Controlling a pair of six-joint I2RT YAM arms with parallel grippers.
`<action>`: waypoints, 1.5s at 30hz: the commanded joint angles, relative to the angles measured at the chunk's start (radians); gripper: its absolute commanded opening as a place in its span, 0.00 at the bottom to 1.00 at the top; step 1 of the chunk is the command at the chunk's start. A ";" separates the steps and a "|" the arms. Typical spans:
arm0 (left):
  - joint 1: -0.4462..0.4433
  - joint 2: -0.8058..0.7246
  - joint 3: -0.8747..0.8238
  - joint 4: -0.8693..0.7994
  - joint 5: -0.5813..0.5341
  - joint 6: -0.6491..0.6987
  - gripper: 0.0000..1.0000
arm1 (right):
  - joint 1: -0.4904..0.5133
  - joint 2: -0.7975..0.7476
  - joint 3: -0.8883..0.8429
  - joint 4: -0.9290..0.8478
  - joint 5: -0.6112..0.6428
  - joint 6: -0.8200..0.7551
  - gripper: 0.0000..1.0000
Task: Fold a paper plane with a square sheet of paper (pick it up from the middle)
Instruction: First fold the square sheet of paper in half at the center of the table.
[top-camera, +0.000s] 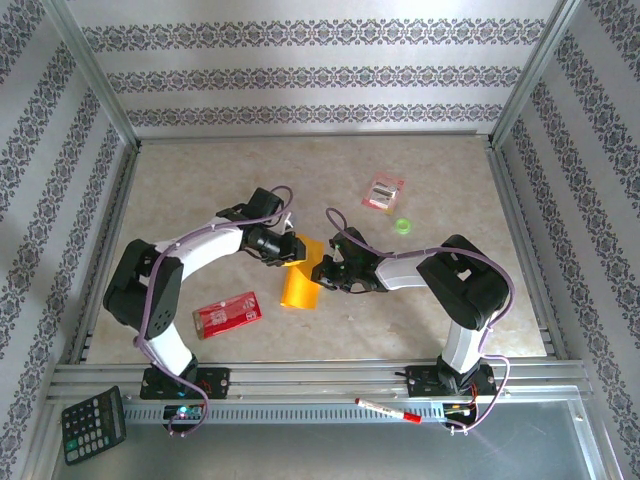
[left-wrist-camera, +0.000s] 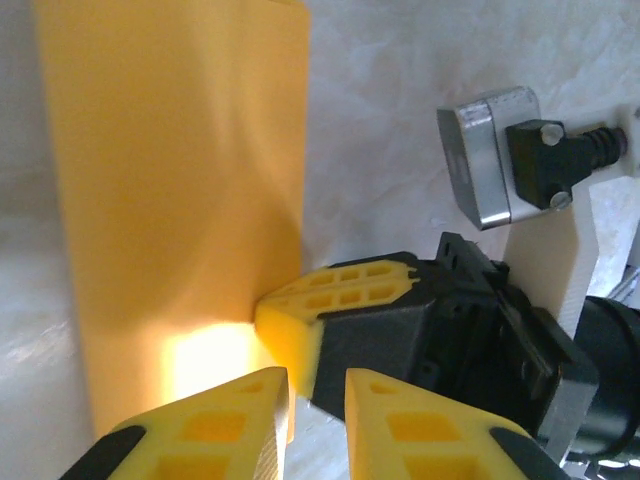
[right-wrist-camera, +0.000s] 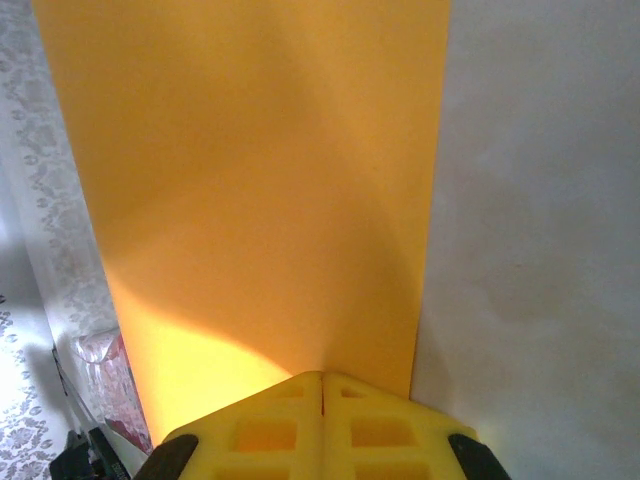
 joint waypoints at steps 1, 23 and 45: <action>-0.012 0.050 0.001 0.072 0.060 -0.043 0.19 | 0.020 0.124 -0.068 -0.183 0.074 -0.029 0.00; 0.047 0.100 0.012 0.029 0.049 0.024 0.22 | 0.021 0.122 -0.079 -0.204 0.090 -0.039 0.00; 0.084 0.131 0.033 0.048 0.062 0.021 0.22 | 0.019 0.112 -0.074 -0.229 0.093 -0.055 0.00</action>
